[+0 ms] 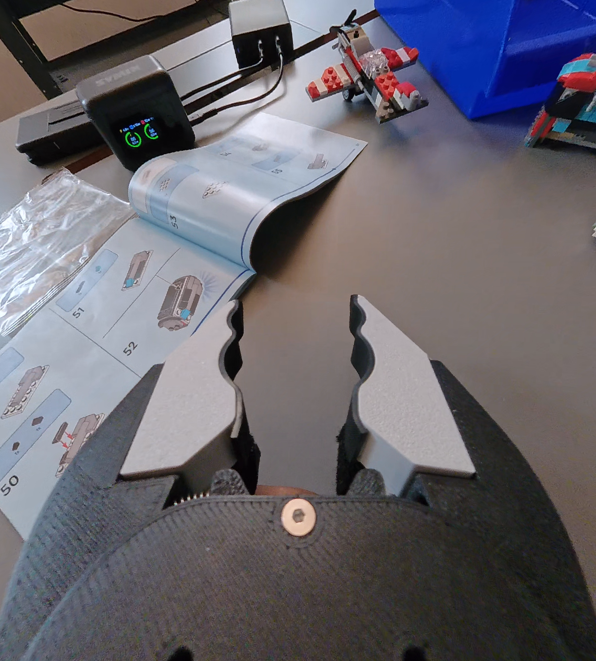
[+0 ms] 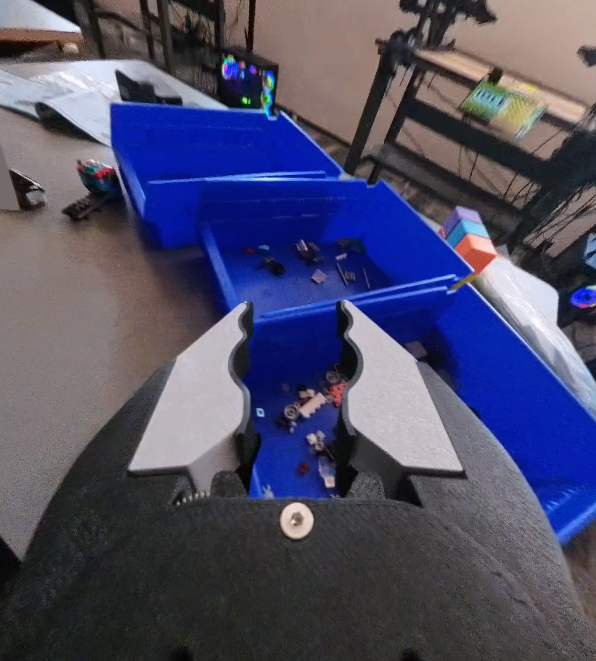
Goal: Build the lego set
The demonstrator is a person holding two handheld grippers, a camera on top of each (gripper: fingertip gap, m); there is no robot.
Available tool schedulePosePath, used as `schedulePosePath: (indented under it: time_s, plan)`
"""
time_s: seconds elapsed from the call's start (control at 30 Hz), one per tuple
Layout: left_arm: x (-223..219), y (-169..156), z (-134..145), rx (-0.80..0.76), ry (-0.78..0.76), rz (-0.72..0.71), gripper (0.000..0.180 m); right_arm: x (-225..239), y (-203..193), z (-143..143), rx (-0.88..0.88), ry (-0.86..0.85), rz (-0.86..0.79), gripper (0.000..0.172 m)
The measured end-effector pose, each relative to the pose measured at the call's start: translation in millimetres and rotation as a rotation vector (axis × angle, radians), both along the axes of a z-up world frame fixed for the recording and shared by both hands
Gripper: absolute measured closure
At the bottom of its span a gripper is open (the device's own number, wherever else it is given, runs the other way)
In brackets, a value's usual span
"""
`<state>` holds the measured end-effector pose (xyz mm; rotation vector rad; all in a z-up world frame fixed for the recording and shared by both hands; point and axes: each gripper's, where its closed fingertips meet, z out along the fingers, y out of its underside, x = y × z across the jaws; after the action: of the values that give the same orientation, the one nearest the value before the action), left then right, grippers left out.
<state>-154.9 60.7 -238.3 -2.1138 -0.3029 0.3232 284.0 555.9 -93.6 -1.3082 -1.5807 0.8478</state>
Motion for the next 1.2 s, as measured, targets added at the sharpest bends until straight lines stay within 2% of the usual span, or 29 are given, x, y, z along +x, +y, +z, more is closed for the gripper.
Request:
schedulePosePath:
  time_s: [0.07, 0.2, 0.3, 0.47, 0.6, 0.87, 1.2]
  plan:
    - [0, 2, -2, -0.020, 0.009, -0.002, 0.119, -6, 43, -7, -0.003, -0.150, 0.015, 0.127]
    - [1, 3, -6, -0.048, 0.027, -0.002, 0.119, -26, 117, -56, 0.149, -0.492, 0.069, 0.125]
    - [1, 2, -4, -0.038, 0.039, 0.002, 0.119, -43, 144, -88, 0.205, -0.630, 0.144, 0.126]
    - [1, 2, -3, -0.033, 0.040, 0.004, 0.120, -63, 153, -127, 0.151, -0.733, 0.239, 0.127]
    - [1, 3, -6, -0.046, 0.010, -0.003, 0.121, -66, 155, -145, 0.127, -0.815, 0.289, 0.127]
    - [1, 3, -11, -0.086, 0.024, 0.003, 0.124, -73, 158, -160, 0.022, -0.912, 0.339, 0.120]
    - [1, 3, -16, -0.115, 0.024, 0.007, 0.125, -69, 152, -166, -0.020, -0.929, 0.364, 0.115]
